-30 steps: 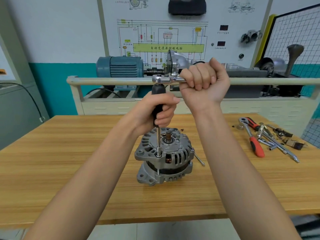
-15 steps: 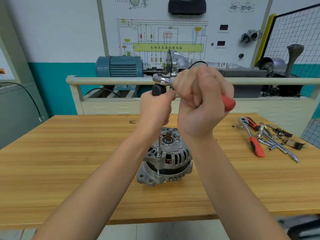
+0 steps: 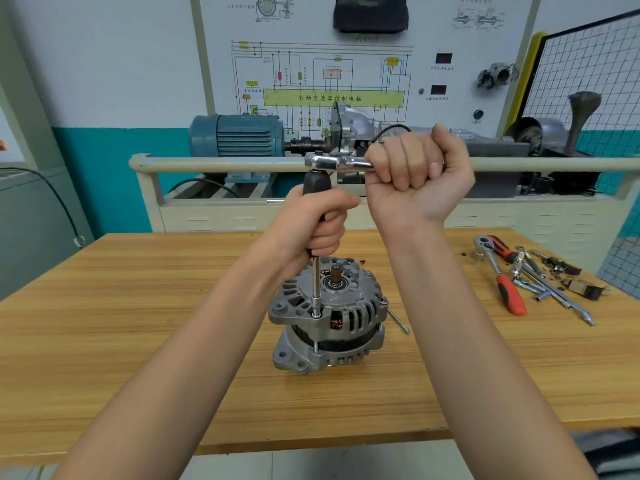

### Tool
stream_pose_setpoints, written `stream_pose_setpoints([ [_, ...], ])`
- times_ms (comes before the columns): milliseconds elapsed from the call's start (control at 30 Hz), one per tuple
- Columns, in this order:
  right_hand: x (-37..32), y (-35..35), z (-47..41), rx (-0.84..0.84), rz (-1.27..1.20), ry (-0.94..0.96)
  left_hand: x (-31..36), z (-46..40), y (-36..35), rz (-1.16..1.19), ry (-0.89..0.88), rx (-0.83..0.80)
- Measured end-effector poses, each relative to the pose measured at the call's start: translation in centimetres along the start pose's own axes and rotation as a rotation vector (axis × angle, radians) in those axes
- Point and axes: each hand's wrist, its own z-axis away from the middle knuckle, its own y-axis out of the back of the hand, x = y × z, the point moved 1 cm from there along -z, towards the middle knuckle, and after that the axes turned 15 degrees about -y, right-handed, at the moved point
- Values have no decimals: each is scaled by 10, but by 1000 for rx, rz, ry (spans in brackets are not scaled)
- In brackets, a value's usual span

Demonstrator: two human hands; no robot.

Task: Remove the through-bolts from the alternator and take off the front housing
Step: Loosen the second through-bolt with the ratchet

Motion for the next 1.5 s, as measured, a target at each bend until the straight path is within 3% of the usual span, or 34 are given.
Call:
stream_pose_setpoints([
  [167,22,-17,16,-169,567,312,-5,0,-9,-169,-69,342],
  [300,40,-23,27,-138,929,572,-7,1,-14,-272,-136,464],
  [367,36,-23,24,-167,845,519,-8,2,-11,-243,-135,420],
  [467,18,-20,13,-223,534,256,-4,4,1,-134,-107,166],
  [600,2,-8,1,-69,104,-37,4,2,8,27,-53,-130],
  [700,0,-3,-5,6,-48,-66,4,1,3,75,17,-139],
  [833,5,-7,4,-18,107,28,0,2,-1,-35,-17,73],
  [1000,28,-21,27,-170,670,417,-4,0,-15,-250,-71,400],
  [1067,40,-24,34,-151,881,567,-4,-1,-19,-304,-109,433],
  [1133,44,-25,35,-148,939,595,-4,0,-18,-317,-141,454],
  [1200,37,-26,30,-195,828,511,-4,3,-14,-296,-123,450],
  [1300,16,-21,18,-229,536,259,-2,4,-6,-188,-70,225],
  [1433,-3,-7,4,-32,72,-25,5,1,4,16,20,-142],
  [1500,-5,-2,0,14,-51,-51,6,0,2,46,58,-193],
])
